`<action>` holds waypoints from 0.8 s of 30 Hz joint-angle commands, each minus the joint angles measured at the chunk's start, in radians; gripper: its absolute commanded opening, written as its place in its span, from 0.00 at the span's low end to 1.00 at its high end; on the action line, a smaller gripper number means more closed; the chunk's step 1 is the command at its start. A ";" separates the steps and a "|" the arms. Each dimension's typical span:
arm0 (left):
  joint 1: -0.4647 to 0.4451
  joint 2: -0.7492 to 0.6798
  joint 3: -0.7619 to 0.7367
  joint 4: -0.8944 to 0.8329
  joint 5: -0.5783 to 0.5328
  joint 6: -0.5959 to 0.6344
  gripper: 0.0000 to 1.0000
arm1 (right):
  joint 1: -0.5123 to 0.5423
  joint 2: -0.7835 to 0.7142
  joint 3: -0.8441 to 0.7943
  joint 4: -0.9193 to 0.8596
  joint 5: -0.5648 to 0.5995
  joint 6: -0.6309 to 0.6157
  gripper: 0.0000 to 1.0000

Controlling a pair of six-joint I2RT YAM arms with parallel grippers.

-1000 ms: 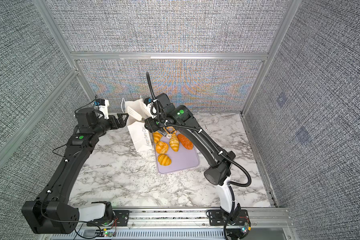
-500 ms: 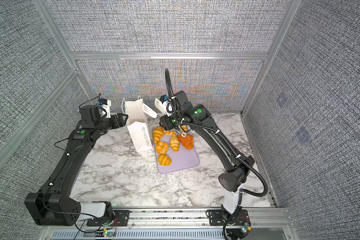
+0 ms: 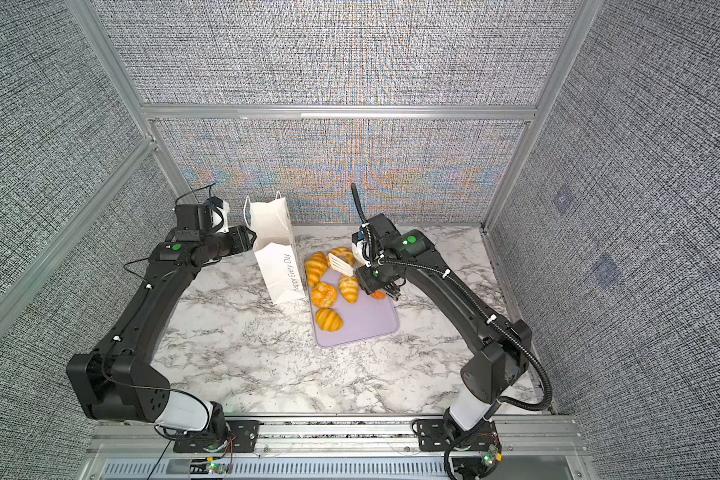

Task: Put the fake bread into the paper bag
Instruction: 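Move the open tongs back over the tray with the right gripper, then lower the tongs onto another yellow striped roll and squeeze with right gripper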

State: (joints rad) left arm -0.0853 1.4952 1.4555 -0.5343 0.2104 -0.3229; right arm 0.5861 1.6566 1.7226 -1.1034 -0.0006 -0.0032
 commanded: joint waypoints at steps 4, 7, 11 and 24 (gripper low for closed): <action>-0.012 0.031 0.040 -0.033 -0.053 -0.021 0.56 | -0.010 -0.002 -0.032 -0.007 0.023 -0.040 0.58; -0.026 0.043 0.056 -0.035 -0.081 -0.027 0.54 | -0.026 0.009 -0.036 -0.032 0.053 -0.061 0.57; -0.046 0.077 0.113 -0.084 -0.125 -0.027 0.51 | -0.045 0.009 -0.058 -0.046 0.065 -0.083 0.57; -0.064 0.122 0.133 -0.107 -0.180 -0.127 0.26 | -0.074 -0.019 -0.180 0.005 0.037 -0.112 0.57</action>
State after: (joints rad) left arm -0.1482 1.6260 1.5906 -0.6285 0.0547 -0.4076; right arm 0.5156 1.6440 1.5520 -1.1141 0.0570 -0.1032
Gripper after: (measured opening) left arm 0.268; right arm 0.573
